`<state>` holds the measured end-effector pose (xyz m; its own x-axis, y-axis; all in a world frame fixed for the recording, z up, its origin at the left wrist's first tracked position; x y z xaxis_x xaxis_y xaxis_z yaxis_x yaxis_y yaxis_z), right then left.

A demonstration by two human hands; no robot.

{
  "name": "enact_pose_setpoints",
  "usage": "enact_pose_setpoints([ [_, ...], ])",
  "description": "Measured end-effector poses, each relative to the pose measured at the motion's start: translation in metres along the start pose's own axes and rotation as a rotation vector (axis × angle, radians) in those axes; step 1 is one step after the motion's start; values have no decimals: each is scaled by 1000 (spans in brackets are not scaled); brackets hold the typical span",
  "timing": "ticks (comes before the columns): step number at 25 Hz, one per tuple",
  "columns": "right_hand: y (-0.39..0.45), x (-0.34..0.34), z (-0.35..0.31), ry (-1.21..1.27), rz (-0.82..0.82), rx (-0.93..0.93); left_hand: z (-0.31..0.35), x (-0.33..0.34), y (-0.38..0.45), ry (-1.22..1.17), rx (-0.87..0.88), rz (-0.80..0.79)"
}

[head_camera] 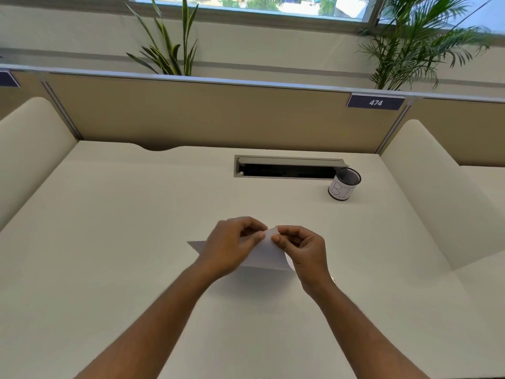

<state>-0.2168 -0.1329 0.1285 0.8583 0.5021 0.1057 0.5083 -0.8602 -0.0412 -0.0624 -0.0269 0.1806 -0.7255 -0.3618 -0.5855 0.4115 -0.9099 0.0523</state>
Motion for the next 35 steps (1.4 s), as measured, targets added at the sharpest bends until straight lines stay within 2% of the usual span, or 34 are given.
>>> enact_pose_setpoints([
  [4, -8, 1, -7, 54, -13, 41, 1, 10, -2, -125, -32, 91],
  [10, -14, 2, -11, 81, -54, 89, 1, 8, 1, -171, -85, 6],
  [22, -10, 7, -21, -216, -58, -91, 2, 6, 3, -151, -123, 21],
  [30, -3, 3, -12, -196, -35, -29, 1, 8, 7, -111, -114, 31],
  [32, -4, 3, -12, -185, -31, -34, 0, 8, 7, -68, -77, 93],
  [35, -3, 5, -15, -162, 43, -71, 4, 7, -2, 99, 114, 374],
])
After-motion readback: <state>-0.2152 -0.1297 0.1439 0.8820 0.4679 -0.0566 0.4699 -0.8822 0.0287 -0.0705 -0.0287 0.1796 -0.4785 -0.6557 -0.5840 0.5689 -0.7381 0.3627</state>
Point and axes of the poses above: each hand's wrist, its own y-axis towards the middle knuckle, its own x-axis out of the palm, z = x × y, the point moved 3 cm from there along y, towards the middle knuckle, and after that the axes turned 1 degree about x, right-handed, at the moved point
